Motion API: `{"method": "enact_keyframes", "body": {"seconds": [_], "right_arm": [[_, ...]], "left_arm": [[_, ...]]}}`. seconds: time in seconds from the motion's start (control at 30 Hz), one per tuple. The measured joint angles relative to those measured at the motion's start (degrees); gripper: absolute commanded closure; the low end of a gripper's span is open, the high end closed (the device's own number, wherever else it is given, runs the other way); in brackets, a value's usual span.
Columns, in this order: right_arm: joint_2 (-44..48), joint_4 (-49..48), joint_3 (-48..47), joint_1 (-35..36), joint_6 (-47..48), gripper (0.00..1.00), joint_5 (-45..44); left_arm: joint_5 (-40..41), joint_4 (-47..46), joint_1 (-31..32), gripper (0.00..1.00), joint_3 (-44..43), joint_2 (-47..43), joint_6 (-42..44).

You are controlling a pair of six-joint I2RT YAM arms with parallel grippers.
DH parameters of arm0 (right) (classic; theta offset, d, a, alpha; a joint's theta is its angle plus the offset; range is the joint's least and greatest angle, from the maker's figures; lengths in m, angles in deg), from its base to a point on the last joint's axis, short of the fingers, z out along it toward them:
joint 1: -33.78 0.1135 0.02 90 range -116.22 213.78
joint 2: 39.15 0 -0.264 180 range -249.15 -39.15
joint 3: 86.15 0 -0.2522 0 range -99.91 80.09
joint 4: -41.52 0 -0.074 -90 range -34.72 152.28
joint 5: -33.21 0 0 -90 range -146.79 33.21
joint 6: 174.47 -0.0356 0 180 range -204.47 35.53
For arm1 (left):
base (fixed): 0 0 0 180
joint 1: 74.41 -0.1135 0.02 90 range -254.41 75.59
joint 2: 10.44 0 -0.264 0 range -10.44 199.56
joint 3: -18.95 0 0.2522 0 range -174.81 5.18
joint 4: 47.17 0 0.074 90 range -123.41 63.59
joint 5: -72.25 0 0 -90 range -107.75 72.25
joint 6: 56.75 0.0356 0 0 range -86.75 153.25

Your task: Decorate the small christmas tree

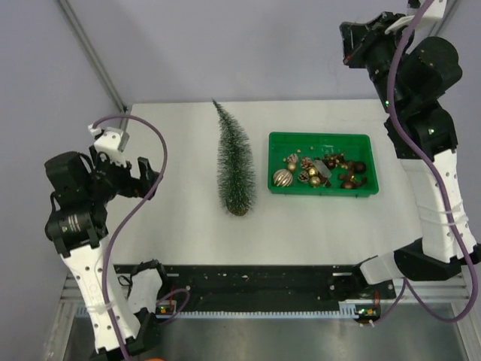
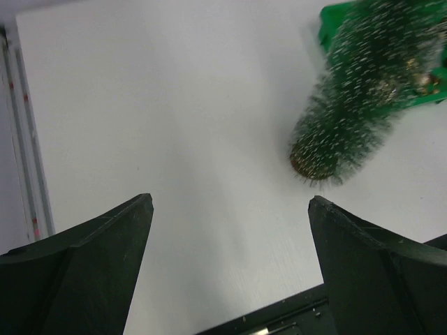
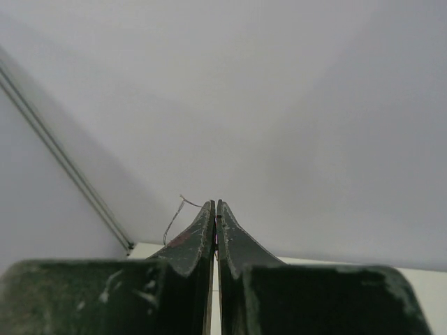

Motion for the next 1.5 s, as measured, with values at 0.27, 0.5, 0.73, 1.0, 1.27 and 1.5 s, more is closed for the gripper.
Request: {"method": "enact_keyframes", "body": {"seconds": [0.27, 0.5, 0.73, 1.0, 1.27, 1.5], "right_arm": [[2.75, 2.69, -1.44, 0.00, -1.49, 1.00, 6.78], [6.49, 4.20, -0.63, 0.00, -2.21, 1.00, 8.98], [7.80, 4.17, -3.37, 0.00, -2.27, 1.00, 10.62], [7.52, 5.20, -5.31, 0.00, -2.25, 1.00, 10.88], [7.23, 5.92, -11.28, 0.00, -2.25, 1.00, 11.30], [10.88, 6.69, -10.27, 0.00, -2.21, 1.00, 11.56]], "left_arm": [[-22.18, -14.69, 0.09, 0.01, -4.76, -4.24, -11.08], [-29.22, -35.54, 7.13, 0.01, -2.45, -2.49, -28.52], [-20.57, -40.57, 28.17, 0.01, -3.41, 1.77, -31.19], [-0.33, -32.33, 46.27, 0.01, -14.49, 19.80, -21.94], [16.28, -24.00, 61.96, 0.01, -24.85, 34.14, -12.33], [17.88, -26.03, 69.16, 0.01, -26.80, 38.73, -9.88]]}}
